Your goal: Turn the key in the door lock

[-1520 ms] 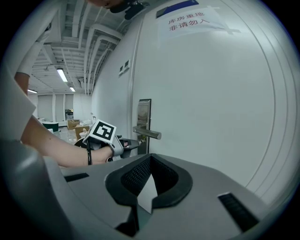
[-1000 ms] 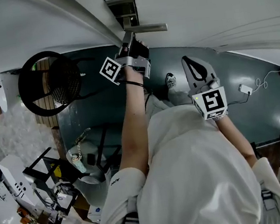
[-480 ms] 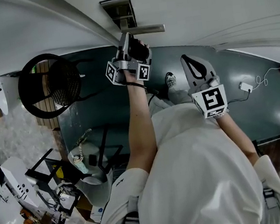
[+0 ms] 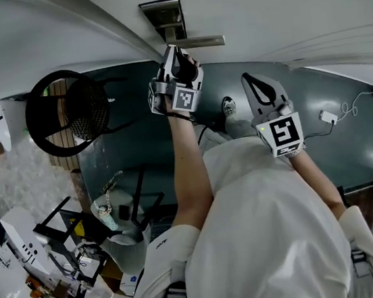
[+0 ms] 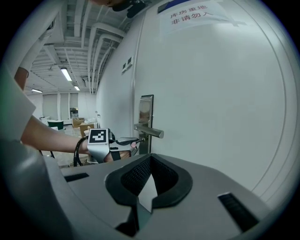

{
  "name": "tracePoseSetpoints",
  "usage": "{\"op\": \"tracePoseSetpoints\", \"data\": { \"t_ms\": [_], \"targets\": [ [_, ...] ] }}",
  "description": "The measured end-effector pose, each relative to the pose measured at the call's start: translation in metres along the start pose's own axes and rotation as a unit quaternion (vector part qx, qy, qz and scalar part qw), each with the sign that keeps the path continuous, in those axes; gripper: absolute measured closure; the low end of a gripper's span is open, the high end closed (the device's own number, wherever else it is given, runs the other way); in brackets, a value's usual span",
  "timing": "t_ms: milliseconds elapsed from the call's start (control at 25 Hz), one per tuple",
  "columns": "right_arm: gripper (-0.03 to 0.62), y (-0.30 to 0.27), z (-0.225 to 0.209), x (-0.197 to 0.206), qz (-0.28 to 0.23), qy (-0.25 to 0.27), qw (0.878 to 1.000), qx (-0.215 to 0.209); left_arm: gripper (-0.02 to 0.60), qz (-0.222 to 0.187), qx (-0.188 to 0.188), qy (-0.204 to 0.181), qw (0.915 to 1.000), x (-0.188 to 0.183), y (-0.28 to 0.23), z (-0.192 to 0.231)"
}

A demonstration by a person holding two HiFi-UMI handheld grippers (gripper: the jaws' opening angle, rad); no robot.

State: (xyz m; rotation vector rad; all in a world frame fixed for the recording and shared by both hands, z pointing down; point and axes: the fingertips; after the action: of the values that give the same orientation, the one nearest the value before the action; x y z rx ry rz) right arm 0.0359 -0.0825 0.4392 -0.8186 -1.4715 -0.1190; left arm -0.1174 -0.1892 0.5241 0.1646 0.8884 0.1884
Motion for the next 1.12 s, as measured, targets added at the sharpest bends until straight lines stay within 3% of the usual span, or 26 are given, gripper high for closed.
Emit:
{"op": "tracePoseSetpoints", "data": {
  "t_ms": [80, 200, 280, 440, 520, 600, 640, 720, 800, 840, 880, 920, 960, 1000, 1040, 1120],
  "targets": [
    [0.602, -0.002, 0.000, -0.001, 0.000, 0.001, 1.000, -0.001, 0.555, 0.002, -0.004, -0.015, 0.9999, -0.001, -0.001, 0.002],
    [0.602, -0.002, 0.002, -0.001, 0.000, 0.000, 1.000, -0.003, 0.555, 0.020, -0.027, -0.101, 0.9943, -0.003, -0.001, 0.000],
    [0.602, -0.002, 0.003, -0.001, -0.002, 0.000, 1.000, -0.003, 0.550, 0.036, -0.037, -0.136, 0.9893, -0.002, -0.002, -0.004],
    [0.602, 0.000, 0.007, -0.002, -0.005, 0.001, 1.000, -0.006, 0.420, 0.082, -0.034, -0.205, 0.9746, 0.007, 0.000, -0.013],
    [0.602, 0.000, 0.008, -0.002, -0.005, 0.001, 1.000, -0.007, 0.397, 0.111, -0.050, -0.267, 0.9561, 0.012, 0.005, -0.014],
    [0.602, 0.000, 0.009, -0.001, -0.006, 0.000, 1.000, -0.007, 0.391, 0.136, -0.077, -0.331, 0.9307, 0.013, 0.014, -0.009],
    [0.602, 0.000, 0.009, -0.001, -0.006, 0.000, 1.000, -0.007, 0.391, 0.146, -0.094, -0.364, 0.9151, 0.012, 0.018, -0.006],
    [0.602, 0.001, 0.010, -0.001, -0.006, 0.000, 1.000, -0.008, 0.391, 0.167, -0.128, -0.435, 0.8756, 0.009, 0.027, -0.001],
    [0.602, 0.001, 0.012, -0.001, -0.007, 0.001, 1.000, -0.009, 0.391, 0.187, -0.165, -0.508, 0.8244, 0.006, 0.035, 0.003],
    [0.602, 0.002, 0.013, 0.000, -0.007, 0.002, 1.000, -0.011, 0.391, 0.197, -0.187, -0.548, 0.7914, 0.004, 0.039, 0.006],
    [0.602, 0.002, 0.013, 0.001, -0.006, 0.003, 1.000, -0.011, 0.391, 0.209, -0.210, -0.588, 0.7525, 0.002, 0.042, 0.009],
    [0.602, 0.003, 0.014, 0.002, -0.006, 0.002, 1.000, -0.011, 0.391, 0.219, -0.231, -0.630, 0.7077, -0.001, 0.045, 0.012],
    [0.602, 0.003, 0.014, 0.003, -0.006, 0.002, 1.000, -0.011, 0.391, 0.227, -0.252, -0.674, 0.6569, -0.005, 0.047, 0.014],
    [0.602, 0.003, 0.015, 0.003, -0.006, 0.001, 1.000, -0.011, 0.391, 0.229, -0.269, -0.717, 0.6006, -0.008, 0.047, 0.014],
    [0.602, 0.003, 0.016, 0.003, -0.006, 0.001, 1.000, -0.012, 0.391, 0.228, -0.283, -0.759, 0.5398, -0.010, 0.047, 0.011],
    [0.602, 0.005, 0.017, 0.004, -0.007, 0.001, 1.000, -0.012, 0.391, 0.216, -0.299, -0.835, 0.4085, -0.013, 0.042, 0.002]
  ]
}}
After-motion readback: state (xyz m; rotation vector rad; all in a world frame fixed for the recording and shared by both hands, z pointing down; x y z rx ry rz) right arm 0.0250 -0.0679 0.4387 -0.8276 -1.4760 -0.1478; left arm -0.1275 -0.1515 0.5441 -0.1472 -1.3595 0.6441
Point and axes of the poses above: the fingertips, and each gripper's own axes: y backward along the fingers, z to its left, x out of its underside, and after that the axes turned 11 degrees about -y, right-handed
